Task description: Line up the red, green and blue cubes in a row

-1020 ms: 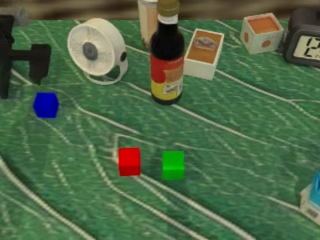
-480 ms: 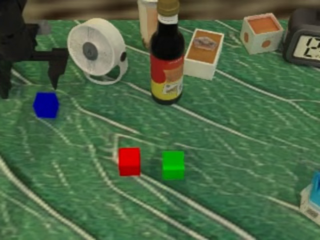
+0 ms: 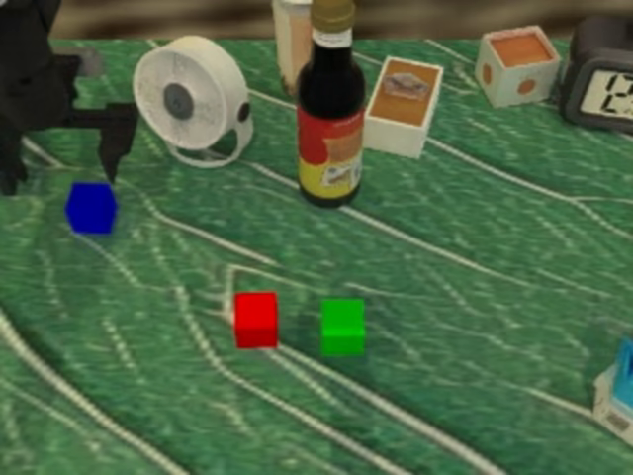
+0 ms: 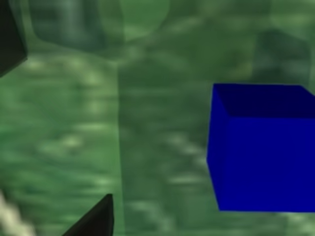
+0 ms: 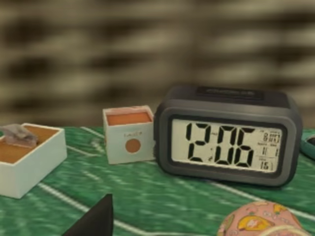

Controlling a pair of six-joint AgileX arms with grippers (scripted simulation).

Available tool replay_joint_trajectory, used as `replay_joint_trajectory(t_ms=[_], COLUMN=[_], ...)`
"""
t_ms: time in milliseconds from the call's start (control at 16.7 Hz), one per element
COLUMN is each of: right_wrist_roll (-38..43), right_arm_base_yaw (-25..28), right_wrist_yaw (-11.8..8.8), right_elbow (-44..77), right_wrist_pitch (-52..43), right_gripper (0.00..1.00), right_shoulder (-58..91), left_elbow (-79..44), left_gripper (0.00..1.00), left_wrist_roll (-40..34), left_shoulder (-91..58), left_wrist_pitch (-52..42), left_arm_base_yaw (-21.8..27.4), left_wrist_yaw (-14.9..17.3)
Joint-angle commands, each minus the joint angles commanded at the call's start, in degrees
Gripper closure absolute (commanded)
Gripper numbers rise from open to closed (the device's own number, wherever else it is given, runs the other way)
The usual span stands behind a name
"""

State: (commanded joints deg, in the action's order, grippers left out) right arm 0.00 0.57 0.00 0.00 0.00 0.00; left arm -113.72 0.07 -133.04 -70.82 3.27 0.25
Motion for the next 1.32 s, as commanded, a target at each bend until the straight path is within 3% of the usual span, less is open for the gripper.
replay_joint_trajectory(t_ms=[360, 660, 1320], right_wrist_roll=[0.00, 0.00, 0.00], right_arm_base_yaw=[0.00, 0.00, 0.00], right_wrist_yaw=[0.00, 0.00, 0.00], right_elbow=[0.00, 0.00, 0.00], right_wrist_pitch=[0.00, 0.00, 0.00], right_gripper=[0.00, 0.00, 0.00], right_shoulder=[0.00, 0.00, 0.00], left_elbow=[8.81, 9.63, 9.63], left_gripper=[0.00, 0.00, 0.83], left_wrist_roll=[-0.04, -0.04, -0.04], left_shoulder=[-3.06, -3.42, -3.42], left_wrist_pitch=[12.24, 13.19, 13.19], left_arm_base_yaw=[0.07, 0.08, 0.08], left_wrist_yaw=[0.03, 0.04, 0.04])
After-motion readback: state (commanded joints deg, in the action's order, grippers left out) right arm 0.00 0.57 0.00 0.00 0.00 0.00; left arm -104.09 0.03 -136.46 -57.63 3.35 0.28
